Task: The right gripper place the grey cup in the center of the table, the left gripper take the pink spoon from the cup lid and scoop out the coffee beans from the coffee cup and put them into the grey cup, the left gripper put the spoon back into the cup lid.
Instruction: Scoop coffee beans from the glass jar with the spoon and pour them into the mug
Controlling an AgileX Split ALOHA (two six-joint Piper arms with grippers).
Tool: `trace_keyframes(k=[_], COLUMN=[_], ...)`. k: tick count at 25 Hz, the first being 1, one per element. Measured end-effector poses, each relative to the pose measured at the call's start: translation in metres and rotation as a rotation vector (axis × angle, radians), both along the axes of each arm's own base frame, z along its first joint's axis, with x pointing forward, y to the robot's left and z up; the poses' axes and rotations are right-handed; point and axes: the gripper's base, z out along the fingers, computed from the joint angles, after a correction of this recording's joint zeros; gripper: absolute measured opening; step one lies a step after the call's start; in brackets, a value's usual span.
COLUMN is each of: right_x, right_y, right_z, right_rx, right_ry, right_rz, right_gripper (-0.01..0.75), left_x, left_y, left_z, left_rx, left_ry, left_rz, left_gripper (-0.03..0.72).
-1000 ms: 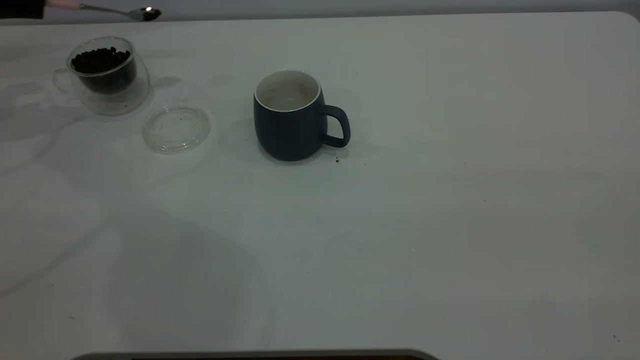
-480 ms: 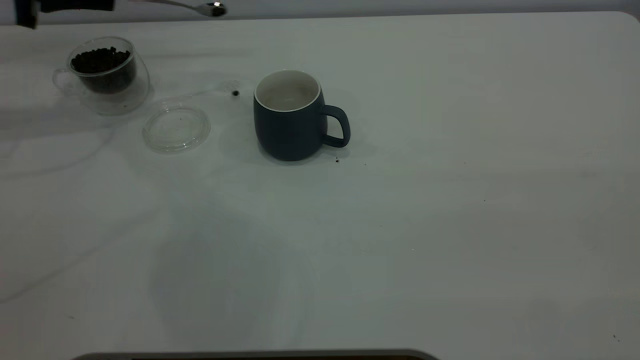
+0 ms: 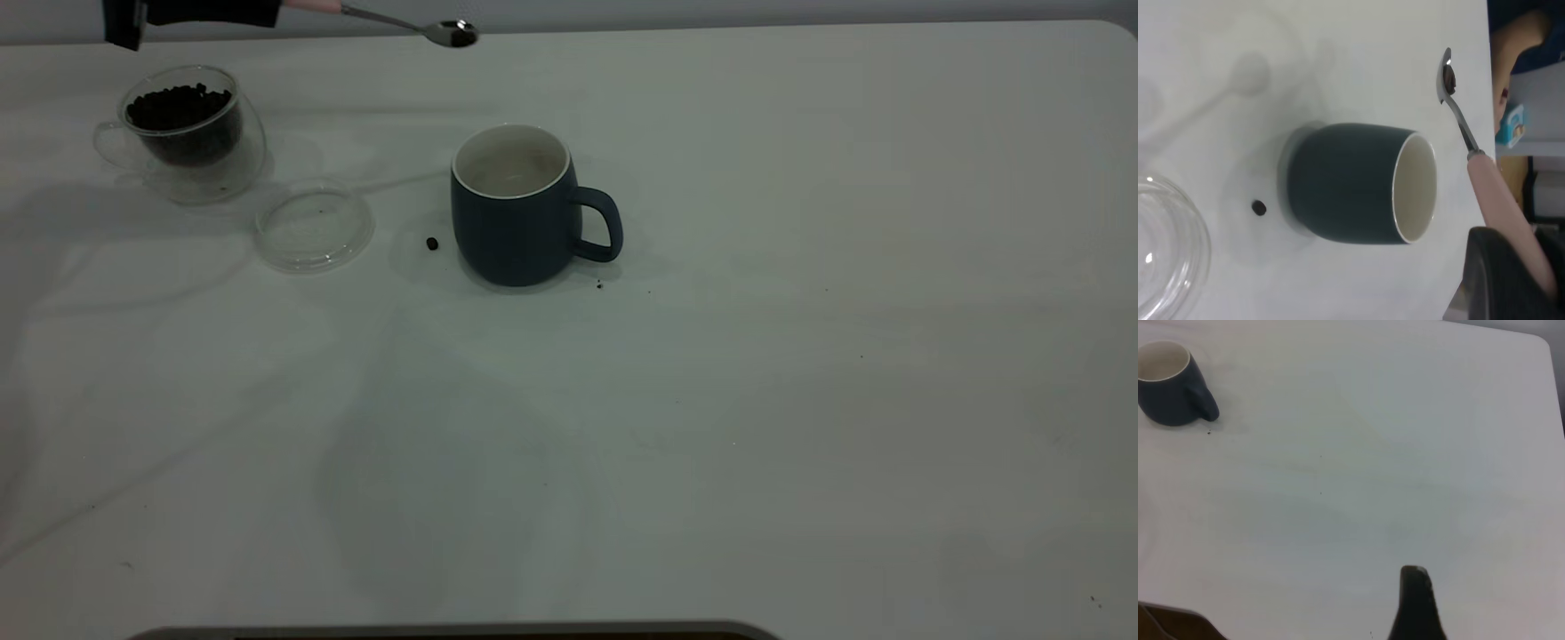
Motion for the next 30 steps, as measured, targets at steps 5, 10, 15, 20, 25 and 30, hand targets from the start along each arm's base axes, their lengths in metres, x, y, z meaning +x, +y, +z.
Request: trace_keyframes(k=[5, 10, 15, 20, 25, 30], right_x=[0.0, 0.0, 0.0, 0.0, 0.0, 0.0], right_y=[0.0, 0.0, 0.0, 0.0, 0.0, 0.0], right_z=[0.0, 0.0, 0.0, 0.0, 0.0, 0.0], right_rx=[0.0, 0.0, 0.0, 0.0, 0.001, 0.002], right_ry=[0.0, 0.0, 0.0, 0.0, 0.0, 0.0], right_rz=[0.0, 0.0, 0.0, 0.0, 0.001, 0.001], right_gripper=[0.588, 0.588, 0.588, 0.588, 0.588, 0.588], left_x=[-0.002, -0.003, -0.005, -0.007, -0.008, -0.012], left_y=[-0.013, -0.019, -0.022, -0.028, -0.039, -0.046], left_z=[-0.002, -0.003, -0.005, -0.007, -0.008, -0.011], left_rx=[0.019, 0.041, 0.068, 0.095, 0.106, 0.154], left_ry=[0.003, 0.006, 0.009, 0.0, -0.04, -0.142], left_rz=[-0.043, -0.071, -0.099, -0.14, -0.195, -0.319], left_gripper=[0.135, 0.135, 0.135, 0.135, 0.135, 0.135])
